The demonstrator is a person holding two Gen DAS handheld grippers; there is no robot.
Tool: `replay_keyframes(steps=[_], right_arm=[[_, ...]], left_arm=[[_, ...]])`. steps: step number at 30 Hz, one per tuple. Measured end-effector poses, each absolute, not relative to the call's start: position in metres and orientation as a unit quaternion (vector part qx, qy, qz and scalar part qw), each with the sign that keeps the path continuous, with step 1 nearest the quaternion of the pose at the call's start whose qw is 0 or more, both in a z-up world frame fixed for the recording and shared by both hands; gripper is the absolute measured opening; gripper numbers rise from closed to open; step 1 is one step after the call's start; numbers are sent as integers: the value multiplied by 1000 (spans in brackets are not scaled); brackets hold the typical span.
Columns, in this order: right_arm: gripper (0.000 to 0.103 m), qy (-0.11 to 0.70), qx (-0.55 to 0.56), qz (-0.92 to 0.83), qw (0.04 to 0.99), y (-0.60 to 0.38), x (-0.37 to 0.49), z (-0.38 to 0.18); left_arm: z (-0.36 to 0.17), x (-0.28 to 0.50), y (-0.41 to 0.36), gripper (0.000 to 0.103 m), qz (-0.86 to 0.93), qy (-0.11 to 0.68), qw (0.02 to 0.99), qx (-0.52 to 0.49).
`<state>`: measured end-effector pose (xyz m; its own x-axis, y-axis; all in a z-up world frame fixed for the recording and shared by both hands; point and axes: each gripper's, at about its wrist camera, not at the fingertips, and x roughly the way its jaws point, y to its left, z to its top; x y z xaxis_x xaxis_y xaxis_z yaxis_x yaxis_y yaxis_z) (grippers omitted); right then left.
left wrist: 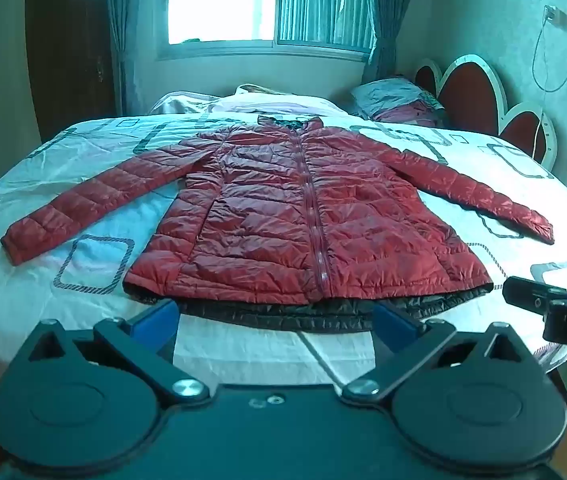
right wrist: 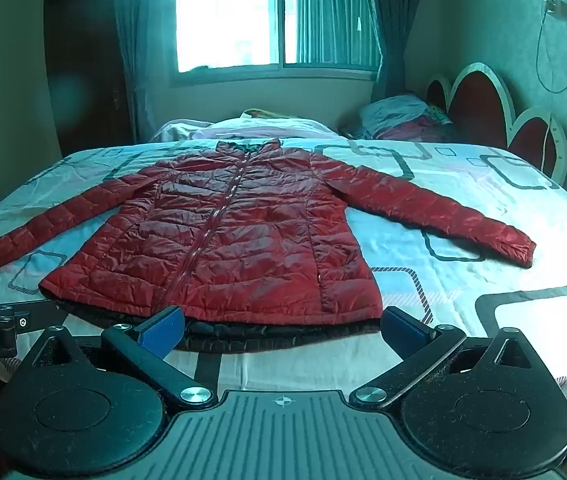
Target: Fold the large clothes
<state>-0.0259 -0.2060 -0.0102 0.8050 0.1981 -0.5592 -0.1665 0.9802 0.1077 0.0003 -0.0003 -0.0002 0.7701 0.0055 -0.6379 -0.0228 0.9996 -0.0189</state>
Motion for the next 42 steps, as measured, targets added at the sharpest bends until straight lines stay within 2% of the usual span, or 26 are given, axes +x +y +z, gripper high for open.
replay_keyframes(steps=[42], right_arm=[[103,294,26,100,950,-202,-13,-7]], left_arm=[[2,2,1,103,13,334,942,-14]])
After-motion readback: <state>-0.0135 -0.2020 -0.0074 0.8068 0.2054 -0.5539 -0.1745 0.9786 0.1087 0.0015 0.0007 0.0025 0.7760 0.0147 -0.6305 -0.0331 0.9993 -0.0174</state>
